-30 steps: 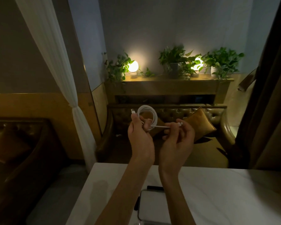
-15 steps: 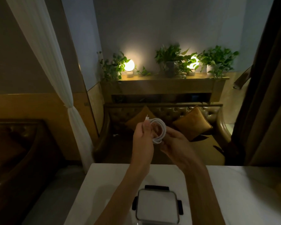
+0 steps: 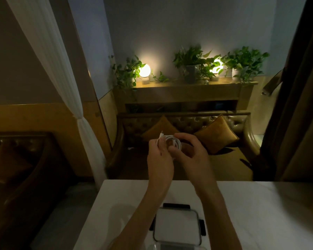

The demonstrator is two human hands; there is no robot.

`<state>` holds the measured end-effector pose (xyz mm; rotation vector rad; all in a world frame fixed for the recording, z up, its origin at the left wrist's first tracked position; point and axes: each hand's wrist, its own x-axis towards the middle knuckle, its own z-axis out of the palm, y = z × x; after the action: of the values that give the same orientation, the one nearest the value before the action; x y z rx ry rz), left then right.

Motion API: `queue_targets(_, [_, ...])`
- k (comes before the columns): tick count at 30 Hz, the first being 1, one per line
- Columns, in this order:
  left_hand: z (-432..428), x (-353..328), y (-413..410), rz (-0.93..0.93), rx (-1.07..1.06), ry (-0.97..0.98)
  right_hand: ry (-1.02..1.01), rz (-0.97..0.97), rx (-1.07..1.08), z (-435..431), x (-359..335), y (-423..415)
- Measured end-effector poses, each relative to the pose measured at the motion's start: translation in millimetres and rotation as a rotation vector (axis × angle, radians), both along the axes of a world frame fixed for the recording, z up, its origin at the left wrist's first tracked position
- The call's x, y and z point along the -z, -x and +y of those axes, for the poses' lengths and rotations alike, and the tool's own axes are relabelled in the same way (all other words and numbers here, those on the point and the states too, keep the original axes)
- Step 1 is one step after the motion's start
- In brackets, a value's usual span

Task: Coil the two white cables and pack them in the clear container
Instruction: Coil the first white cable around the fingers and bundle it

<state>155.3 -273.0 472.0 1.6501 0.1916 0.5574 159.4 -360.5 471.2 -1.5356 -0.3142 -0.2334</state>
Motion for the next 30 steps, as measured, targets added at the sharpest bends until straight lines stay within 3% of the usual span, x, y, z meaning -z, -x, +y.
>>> queue_targets(4, [-4.3,-0.8,1.3,-0.001,-0.010,0.038,0.023,-0.084,0.245,18.1,1.7,-2.5])
queue_targets(6, [-4.5,2.6,-2.2,0.010,-0.008,0.094,0.142,-0.140,0.338,25.8,9.4,-5.5])
queue_targets(10, [-1.5,11.4,-7.2,0.069,0.018,0.225,0.262,-0.019,0.328,37.3,13.9,-10.1])
queue_targets(12, [2.9,8.5,-6.2,0.079,0.019,0.263,0.263,-0.190,0.334,36.4,12.1,-5.9])
queue_targets(15, [10.3,2.9,-2.8,0.105,0.018,0.323,0.260,-0.235,0.427,34.4,9.3,-0.4])
queue_targets(21, [8.8,-4.7,3.4,0.038,0.132,0.336,-0.179,-0.233,0.490,26.7,-4.8,5.4])
queue_targets(25, [-3.5,-4.2,8.5,-0.016,0.305,0.229,-0.398,-0.078,0.589,20.1,-10.1,-2.9])
queue_targets(27, [-7.3,-0.3,9.5,0.011,0.307,0.237,-0.243,-0.051,0.559,24.3,-5.9,-6.0])
queue_targets(30, [-0.1,10.6,6.9,0.003,0.280,0.229,0.104,-0.162,0.511,30.8,6.7,0.1])
